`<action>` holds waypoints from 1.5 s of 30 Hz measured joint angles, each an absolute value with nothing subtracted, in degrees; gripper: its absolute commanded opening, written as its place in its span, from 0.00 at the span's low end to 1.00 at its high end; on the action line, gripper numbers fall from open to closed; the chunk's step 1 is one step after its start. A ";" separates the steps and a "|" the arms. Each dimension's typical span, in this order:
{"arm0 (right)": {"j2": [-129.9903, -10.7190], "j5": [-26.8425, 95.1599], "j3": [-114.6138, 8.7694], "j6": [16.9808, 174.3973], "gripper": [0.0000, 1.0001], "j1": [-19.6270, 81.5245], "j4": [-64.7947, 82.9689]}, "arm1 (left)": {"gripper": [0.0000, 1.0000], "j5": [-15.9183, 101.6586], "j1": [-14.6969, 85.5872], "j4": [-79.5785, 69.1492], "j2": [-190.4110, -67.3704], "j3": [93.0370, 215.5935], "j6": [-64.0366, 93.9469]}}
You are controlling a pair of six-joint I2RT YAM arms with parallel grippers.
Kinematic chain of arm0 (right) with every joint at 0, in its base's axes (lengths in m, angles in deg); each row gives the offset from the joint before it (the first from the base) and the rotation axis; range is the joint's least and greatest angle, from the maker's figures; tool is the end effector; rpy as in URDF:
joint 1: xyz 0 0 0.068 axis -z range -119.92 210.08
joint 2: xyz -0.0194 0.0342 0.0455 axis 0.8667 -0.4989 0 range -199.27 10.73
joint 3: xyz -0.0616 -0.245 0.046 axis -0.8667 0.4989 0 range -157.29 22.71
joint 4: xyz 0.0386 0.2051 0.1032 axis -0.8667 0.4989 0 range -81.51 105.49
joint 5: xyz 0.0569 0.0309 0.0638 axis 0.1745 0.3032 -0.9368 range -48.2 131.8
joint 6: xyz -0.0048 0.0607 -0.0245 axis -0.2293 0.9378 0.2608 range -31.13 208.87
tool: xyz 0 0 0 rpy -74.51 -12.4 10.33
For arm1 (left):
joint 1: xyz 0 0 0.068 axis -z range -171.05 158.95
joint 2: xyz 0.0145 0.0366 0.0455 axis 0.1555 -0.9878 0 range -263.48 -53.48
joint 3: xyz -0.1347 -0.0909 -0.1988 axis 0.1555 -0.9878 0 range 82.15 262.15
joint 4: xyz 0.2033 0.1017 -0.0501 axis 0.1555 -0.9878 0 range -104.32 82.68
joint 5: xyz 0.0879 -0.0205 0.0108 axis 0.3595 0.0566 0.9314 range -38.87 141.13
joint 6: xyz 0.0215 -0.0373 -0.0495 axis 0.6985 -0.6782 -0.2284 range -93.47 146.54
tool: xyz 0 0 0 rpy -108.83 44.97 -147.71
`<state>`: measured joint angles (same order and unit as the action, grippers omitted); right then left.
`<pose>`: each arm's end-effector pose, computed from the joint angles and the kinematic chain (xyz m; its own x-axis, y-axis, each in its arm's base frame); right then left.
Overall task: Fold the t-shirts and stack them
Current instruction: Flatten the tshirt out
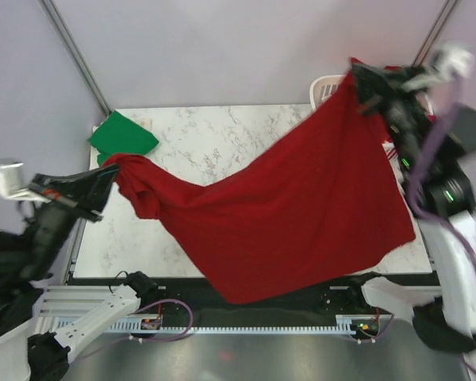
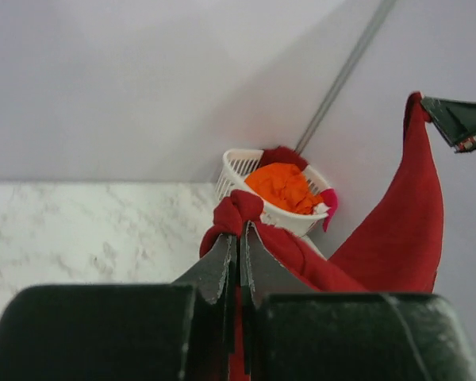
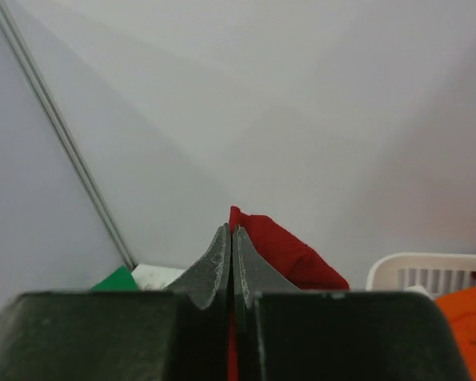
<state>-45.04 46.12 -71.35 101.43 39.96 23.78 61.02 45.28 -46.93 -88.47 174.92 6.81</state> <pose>0.1207 0.0401 0.5468 0.2978 0.3399 -0.8921 -0.3509 0.9080 0.2288 0.0047 0.0075 0.5074 0.0839 -0.4744 -0.8763 0.5106 0.7756 -0.3711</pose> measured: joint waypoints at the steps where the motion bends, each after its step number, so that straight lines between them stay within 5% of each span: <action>1: -51.60 44.81 -73.16 102.33 0.07 39.93 22.25 | 0.02 62.88 45.28 -47.37 -87.59 171.27 5.06; 3: -67.88 40.30 -80.81 103.75 0.51 39.85 23.30 | 0.02 67.95 45.28 -46.74 -84.82 159.99 -0.80; 4: -77.81 38.99 -88.62 103.35 0.86 39.37 25.27 | 0.02 70.42 45.28 -47.17 -83.59 153.83 -4.23; 5: -85.85 38.40 -95.33 103.03 0.98 38.97 26.99 | 0.02 72.41 45.28 -47.59 -82.26 148.08 -7.49; 8: -119.25 41.92 -126.32 100.71 0.98 36.42 45.13 | 0.02 75.47 45.28 -50.80 -79.46 134.13 -16.27; 11: -123.03 44.83 -117.51 100.58 0.98 35.02 52.94 | 0.02 76.65 45.28 -53.23 -77.98 126.59 -21.87; 17: -98.35 48.89 -72.18 103.73 0.98 33.92 52.83 | 0.02 78.94 45.28 -53.95 -79.35 125.06 -27.88; 23: -59.18 48.00 -49.73 112.21 0.98 34.43 46.32 | 0.02 79.34 45.28 -53.80 -83.77 124.58 -31.13; 26: -50.33 44.70 -38.78 115.86 0.98 33.90 42.14 | 0.02 79.38 45.28 -53.64 -85.12 123.51 -32.53; 33: -65.35 38.93 -23.46 118.94 0.95 33.27 39.43 | 0.02 79.32 45.28 -52.84 -86.94 122.07 -33.65; 45: -87.14 40.74 -36.49 117.36 0.96 34.69 30.47 | 0.02 77.85 45.28 -51.13 -86.74 118.31 -33.69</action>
